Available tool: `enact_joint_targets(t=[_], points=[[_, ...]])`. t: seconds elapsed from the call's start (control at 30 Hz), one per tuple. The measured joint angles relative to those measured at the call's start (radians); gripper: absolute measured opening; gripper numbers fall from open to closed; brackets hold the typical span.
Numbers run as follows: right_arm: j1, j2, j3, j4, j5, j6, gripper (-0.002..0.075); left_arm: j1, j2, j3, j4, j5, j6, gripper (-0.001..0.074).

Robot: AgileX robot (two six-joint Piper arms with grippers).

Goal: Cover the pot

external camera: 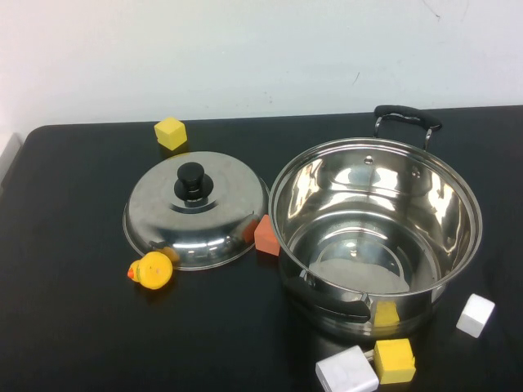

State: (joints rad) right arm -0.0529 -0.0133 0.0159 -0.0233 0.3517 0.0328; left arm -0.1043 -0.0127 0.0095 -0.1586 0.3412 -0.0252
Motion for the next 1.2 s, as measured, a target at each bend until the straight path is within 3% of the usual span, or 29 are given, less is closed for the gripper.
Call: enact_joint_targets(t=[0.93,1.07,1.2], points=[[0.000,0.000,0.000,0.000,0.000,0.000,-0.0002,0.000,0.000,0.000,0.006,-0.007,0.000,-0.0003],[0.000,0.000,0.000,0.000,0.000,0.000,-0.0002,0.000,0.000,0.011,0.010,-0.090,0.000,-0.0003],[0.000,0.000,0.000,0.000,0.000,0.000,-0.0002,0.000,0.000,0.011,0.015,-0.341,0.007,-0.0003]])
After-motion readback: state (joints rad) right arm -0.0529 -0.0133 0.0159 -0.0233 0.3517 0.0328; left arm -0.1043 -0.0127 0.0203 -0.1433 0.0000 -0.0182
